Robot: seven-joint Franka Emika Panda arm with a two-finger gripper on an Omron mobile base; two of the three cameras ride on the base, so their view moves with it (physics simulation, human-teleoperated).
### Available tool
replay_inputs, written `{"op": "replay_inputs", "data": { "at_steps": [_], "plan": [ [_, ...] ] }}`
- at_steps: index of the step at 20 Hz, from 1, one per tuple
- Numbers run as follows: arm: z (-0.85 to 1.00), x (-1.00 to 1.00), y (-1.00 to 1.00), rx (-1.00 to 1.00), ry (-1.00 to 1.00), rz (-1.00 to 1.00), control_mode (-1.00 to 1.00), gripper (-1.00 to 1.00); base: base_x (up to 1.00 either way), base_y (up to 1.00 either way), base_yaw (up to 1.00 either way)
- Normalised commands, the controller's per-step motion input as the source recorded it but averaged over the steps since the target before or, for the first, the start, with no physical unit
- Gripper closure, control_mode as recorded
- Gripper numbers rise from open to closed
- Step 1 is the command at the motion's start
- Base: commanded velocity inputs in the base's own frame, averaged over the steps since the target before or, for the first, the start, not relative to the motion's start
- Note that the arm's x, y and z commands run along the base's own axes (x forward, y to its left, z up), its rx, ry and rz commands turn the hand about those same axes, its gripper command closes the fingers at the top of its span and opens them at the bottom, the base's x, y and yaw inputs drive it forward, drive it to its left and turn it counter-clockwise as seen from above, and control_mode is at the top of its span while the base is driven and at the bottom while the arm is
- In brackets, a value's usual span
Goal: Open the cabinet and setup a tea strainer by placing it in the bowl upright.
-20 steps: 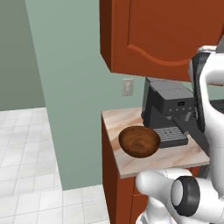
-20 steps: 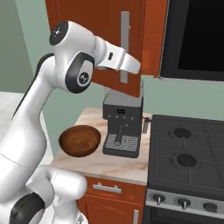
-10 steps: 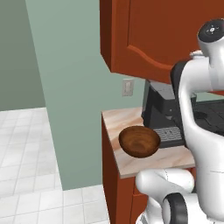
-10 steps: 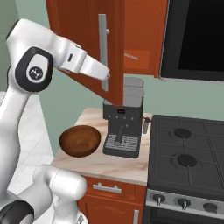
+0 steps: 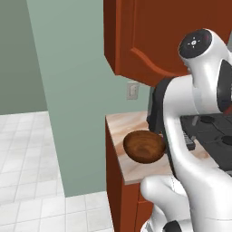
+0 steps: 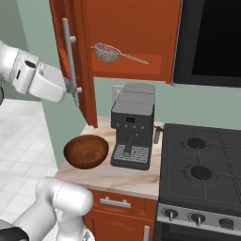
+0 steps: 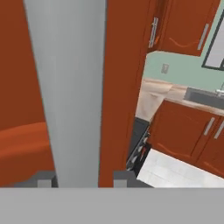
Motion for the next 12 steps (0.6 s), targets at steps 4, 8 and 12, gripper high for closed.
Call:
{"op": "replay_inputs", "data": {
  "at_steps": [4, 8, 12],
  "plan": [
    [0.00, -0.79, 0.48, 0.00, -0.06, -0.02, -1.00, 1.00, 0.00, 0.00, 0.00],
    [0.00, -0.43, 0.39, -0.02, 0.00, 0.00, -1.00, 1.00, 0.00, 0.00, 0.00],
    [0.00, -0.02, 0.17, 0.00, 0.01, 0.00, -1.00, 1.00, 0.00, 0.00, 0.00]
  ]
}}
